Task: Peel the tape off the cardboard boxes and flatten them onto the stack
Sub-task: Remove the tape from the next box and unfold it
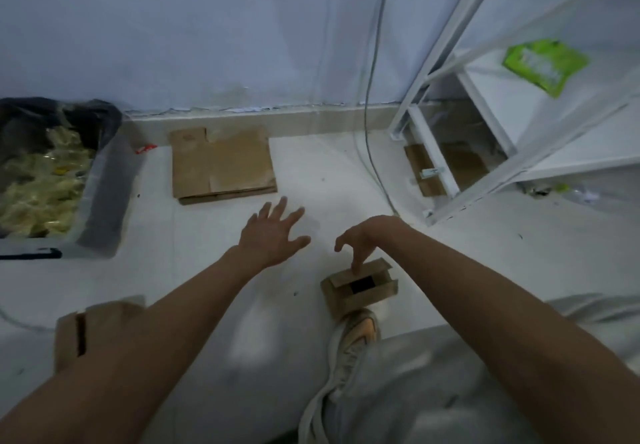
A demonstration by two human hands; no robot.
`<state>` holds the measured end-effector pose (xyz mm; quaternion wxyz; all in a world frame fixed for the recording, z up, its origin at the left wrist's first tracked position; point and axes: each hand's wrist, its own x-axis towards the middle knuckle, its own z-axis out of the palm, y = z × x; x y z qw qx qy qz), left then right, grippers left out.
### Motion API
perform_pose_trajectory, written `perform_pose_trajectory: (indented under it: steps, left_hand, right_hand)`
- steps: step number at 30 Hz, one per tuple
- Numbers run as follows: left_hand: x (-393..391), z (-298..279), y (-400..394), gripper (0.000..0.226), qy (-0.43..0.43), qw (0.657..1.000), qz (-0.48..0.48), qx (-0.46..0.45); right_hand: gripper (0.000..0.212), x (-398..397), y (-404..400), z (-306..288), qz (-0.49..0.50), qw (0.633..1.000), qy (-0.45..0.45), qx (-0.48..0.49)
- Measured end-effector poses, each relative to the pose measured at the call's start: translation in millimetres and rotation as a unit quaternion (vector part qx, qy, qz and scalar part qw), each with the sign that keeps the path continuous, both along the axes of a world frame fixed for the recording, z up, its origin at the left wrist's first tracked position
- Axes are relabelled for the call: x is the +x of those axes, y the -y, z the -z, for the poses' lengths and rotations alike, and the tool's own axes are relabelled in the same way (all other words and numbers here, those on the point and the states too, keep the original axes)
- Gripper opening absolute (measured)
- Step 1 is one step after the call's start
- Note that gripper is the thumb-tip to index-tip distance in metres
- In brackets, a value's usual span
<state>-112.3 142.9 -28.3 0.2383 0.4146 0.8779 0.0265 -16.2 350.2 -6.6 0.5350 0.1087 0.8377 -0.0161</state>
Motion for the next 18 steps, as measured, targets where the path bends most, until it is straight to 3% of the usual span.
perform_pose_trajectory:
  steps: [4, 7, 12, 18]
  left_hand:
    - [40.1, -7.8, -18.5, 0.078, 0.020, 0.999, 0.025, -0.014]
    - [55.2, -10.0, -19.3, 0.078, 0.059, 0.998, 0.013, -0.008]
    - [58.3, -6.3, 17.5, 0.077, 0.093, 0.995, -0.045, -0.005]
    - [45.0, -7.1, 76.8, 0.065, 0.120, 0.981, -0.143, 0.055]
  right_hand:
    - [0.081, 44.0, -5.0, 19.1, 0.044, 0.993, -0.111, -0.002]
    - [0.068, 66.9, -1.9, 28.7, 0.060, 0.988, -0.138, -0.027]
    - [0.033, 76.4, 24.3, 38.3, -0.002, 0.969, -0.247, -0.010]
    - [0.020, 47.1, 47.1, 11.8, 0.010, 0.929, -0.370, 0.004]
